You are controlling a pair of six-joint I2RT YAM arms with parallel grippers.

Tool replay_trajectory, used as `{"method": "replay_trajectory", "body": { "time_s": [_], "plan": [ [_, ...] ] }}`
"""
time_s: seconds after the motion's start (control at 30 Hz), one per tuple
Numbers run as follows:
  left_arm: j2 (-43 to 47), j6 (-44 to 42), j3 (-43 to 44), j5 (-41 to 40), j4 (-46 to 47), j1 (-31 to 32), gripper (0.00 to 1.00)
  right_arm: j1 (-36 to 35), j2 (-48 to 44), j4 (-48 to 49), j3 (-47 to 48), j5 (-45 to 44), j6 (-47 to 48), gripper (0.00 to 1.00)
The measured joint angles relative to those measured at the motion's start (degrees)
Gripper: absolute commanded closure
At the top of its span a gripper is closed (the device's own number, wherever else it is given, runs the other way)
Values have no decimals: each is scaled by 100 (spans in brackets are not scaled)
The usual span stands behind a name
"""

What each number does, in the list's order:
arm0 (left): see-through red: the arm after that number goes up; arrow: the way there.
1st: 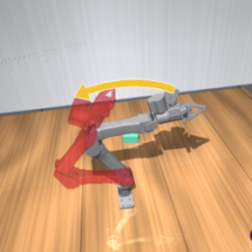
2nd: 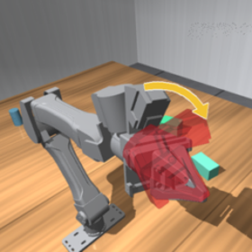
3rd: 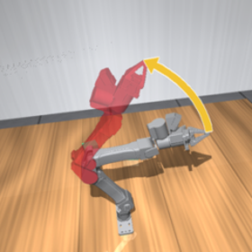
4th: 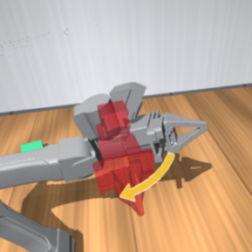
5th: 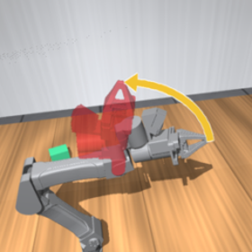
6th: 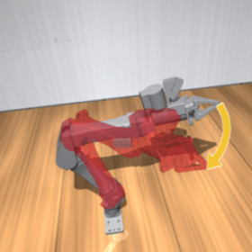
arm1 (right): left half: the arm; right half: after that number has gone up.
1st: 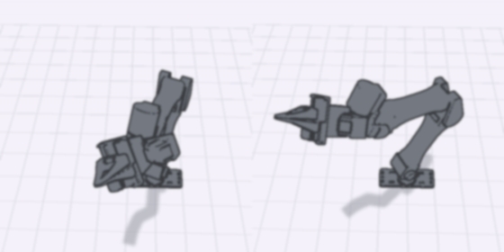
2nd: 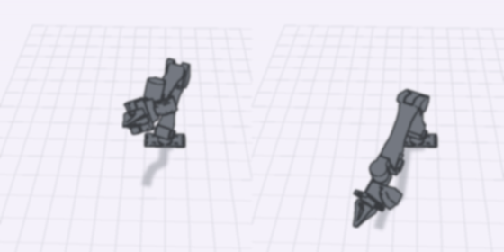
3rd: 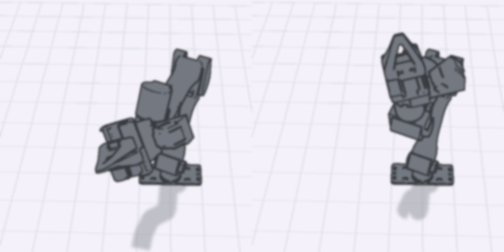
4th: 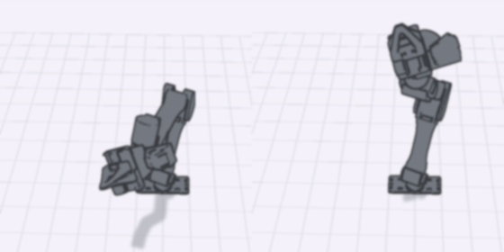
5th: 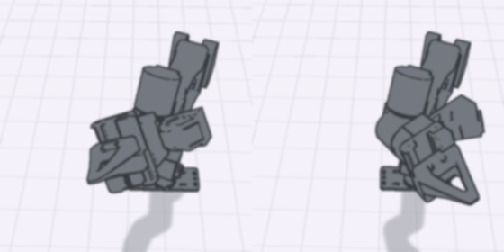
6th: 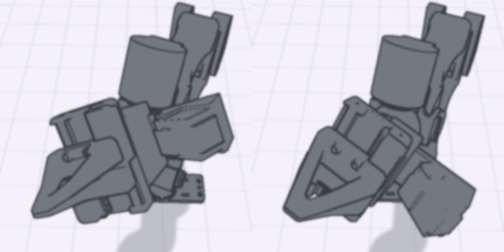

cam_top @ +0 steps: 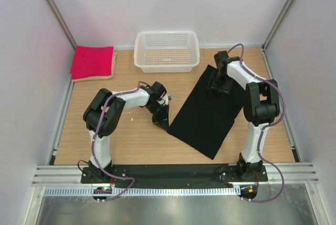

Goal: Fold and stack the t-shirts
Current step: Fold the tshirt

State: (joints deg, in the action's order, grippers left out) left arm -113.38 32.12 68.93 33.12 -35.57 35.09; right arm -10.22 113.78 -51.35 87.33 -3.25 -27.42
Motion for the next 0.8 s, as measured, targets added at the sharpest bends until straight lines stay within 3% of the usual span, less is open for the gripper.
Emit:
{"method": "replay_trajectory", "body": {
  "time_s": [0.17,0.3,0.8],
  "plan": [
    [326,190,-402,-138,63,9,100,-35,837,-24,1226,-212,79,36],
    [645,337,-780,-304,55,11,100,-144,1283,-26,1635,-289,260,36],
    [2170,850,-1991,-601,-409,107,100,-1008,1353,74,1432,-339,352,36]
  ]
}}
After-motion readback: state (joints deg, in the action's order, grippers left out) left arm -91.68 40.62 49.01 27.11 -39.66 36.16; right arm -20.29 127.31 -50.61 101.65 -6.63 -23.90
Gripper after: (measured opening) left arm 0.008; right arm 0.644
